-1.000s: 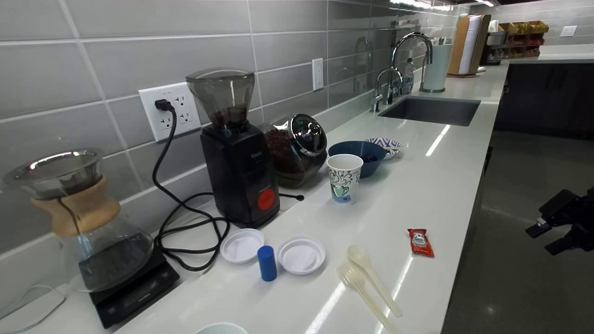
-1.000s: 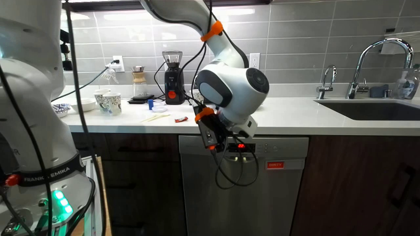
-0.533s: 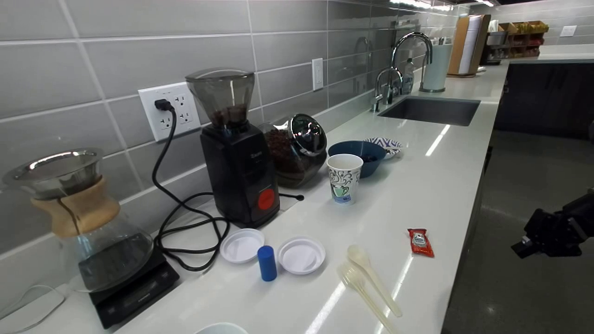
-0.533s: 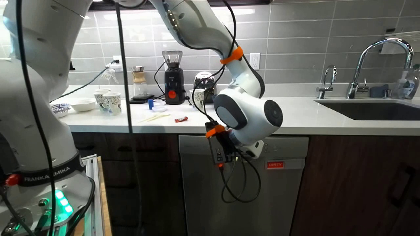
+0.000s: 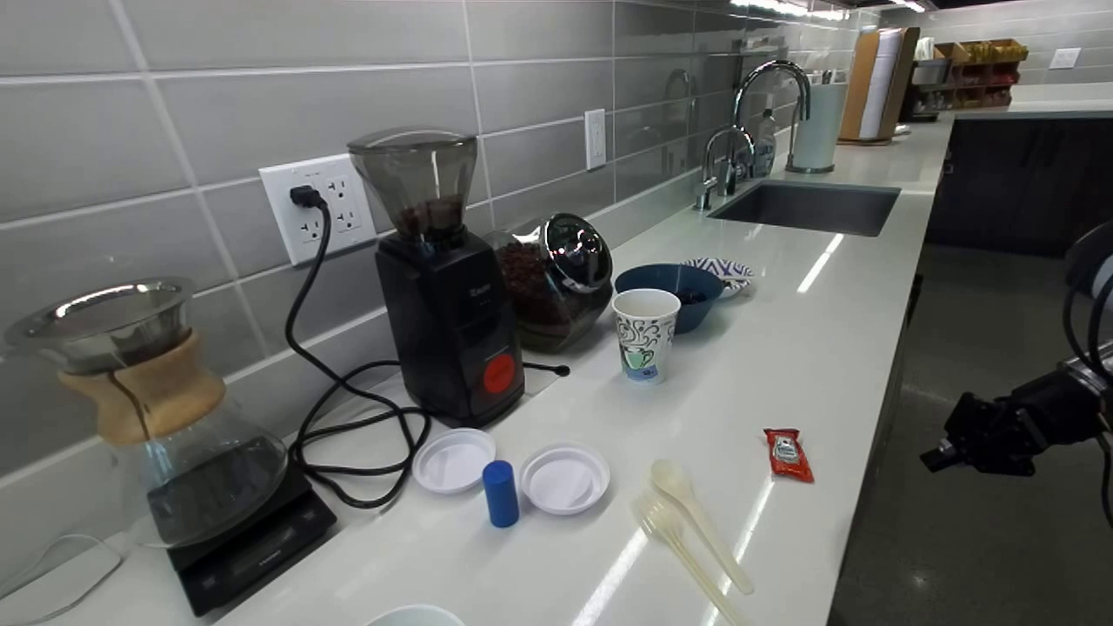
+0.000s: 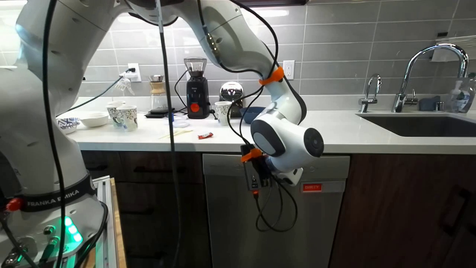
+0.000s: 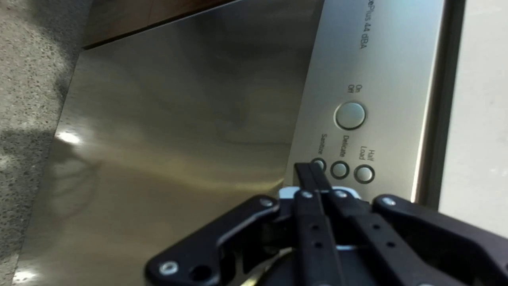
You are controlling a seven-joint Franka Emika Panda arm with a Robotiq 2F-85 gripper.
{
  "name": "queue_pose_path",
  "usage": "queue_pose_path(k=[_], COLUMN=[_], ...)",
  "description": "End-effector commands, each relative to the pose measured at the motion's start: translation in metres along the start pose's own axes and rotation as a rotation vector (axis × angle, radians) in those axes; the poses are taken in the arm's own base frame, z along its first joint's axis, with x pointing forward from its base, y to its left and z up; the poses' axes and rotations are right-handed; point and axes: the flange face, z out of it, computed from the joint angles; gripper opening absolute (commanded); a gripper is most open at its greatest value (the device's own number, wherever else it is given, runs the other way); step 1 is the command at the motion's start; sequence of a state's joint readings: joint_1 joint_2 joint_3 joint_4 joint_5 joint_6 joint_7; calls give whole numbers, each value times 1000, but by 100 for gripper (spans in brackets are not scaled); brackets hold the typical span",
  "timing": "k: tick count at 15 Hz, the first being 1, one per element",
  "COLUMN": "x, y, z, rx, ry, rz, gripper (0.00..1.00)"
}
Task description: Press the power button on the dish washing machine
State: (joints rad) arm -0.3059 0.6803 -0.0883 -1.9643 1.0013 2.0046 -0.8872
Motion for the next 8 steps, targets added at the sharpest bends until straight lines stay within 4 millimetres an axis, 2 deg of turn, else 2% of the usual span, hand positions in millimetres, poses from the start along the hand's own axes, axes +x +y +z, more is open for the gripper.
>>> queue_pose_path(k=[1, 8], x=[14, 24], y=[3, 4], z=[8, 19], rx=[51, 71], ry=[28, 52], rz=[16, 35], gripper=[0, 0])
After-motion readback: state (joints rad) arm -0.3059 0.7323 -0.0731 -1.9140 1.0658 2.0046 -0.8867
